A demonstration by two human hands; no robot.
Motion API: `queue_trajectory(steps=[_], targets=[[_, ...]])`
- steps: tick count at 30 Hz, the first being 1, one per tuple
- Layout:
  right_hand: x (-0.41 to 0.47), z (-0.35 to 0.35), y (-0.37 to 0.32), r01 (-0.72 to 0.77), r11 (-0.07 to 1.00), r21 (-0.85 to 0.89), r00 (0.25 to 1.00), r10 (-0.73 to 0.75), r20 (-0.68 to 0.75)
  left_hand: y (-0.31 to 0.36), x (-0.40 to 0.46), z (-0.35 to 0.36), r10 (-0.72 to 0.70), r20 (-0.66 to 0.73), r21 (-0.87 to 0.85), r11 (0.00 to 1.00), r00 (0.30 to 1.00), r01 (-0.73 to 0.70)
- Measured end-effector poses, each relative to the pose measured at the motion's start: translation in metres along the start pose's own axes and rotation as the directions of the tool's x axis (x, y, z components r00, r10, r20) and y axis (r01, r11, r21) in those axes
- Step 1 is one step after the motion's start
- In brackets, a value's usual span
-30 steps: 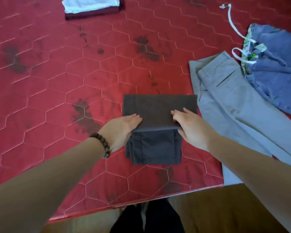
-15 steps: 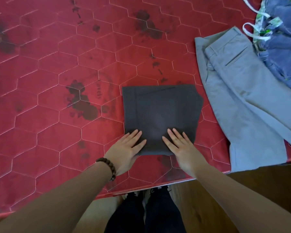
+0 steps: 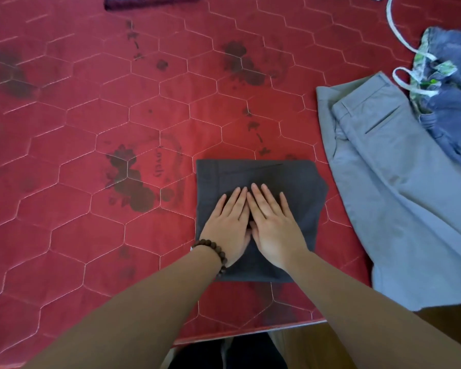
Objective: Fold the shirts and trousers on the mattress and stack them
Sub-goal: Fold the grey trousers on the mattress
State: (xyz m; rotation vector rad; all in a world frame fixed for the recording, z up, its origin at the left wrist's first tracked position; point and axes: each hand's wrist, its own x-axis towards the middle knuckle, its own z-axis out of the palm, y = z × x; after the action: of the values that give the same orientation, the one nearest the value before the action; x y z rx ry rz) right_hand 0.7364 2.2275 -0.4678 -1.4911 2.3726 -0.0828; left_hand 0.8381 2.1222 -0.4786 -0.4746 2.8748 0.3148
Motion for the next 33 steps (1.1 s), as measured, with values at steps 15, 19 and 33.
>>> queue_trajectory(steps=[15,19,33], targets=[[0.026,0.012,0.03,-0.08,0.993,-0.087,0.997,0.08,-0.004,-0.114,0.022,-0.015,-0.478,-0.125,-0.568,0.753,0.869,0.332],[0.044,0.008,0.023,-0.061,0.996,-0.067,0.997,0.058,-0.05,-0.142,0.052,-0.023,-0.327,-0.074,-0.603,0.767,0.942,0.219],[0.062,0.022,0.024,-0.075,0.993,-0.087,0.991,0.064,-0.117,-0.145,0.094,-0.015,-0.051,-0.153,-0.671,0.739,0.987,-0.066]])
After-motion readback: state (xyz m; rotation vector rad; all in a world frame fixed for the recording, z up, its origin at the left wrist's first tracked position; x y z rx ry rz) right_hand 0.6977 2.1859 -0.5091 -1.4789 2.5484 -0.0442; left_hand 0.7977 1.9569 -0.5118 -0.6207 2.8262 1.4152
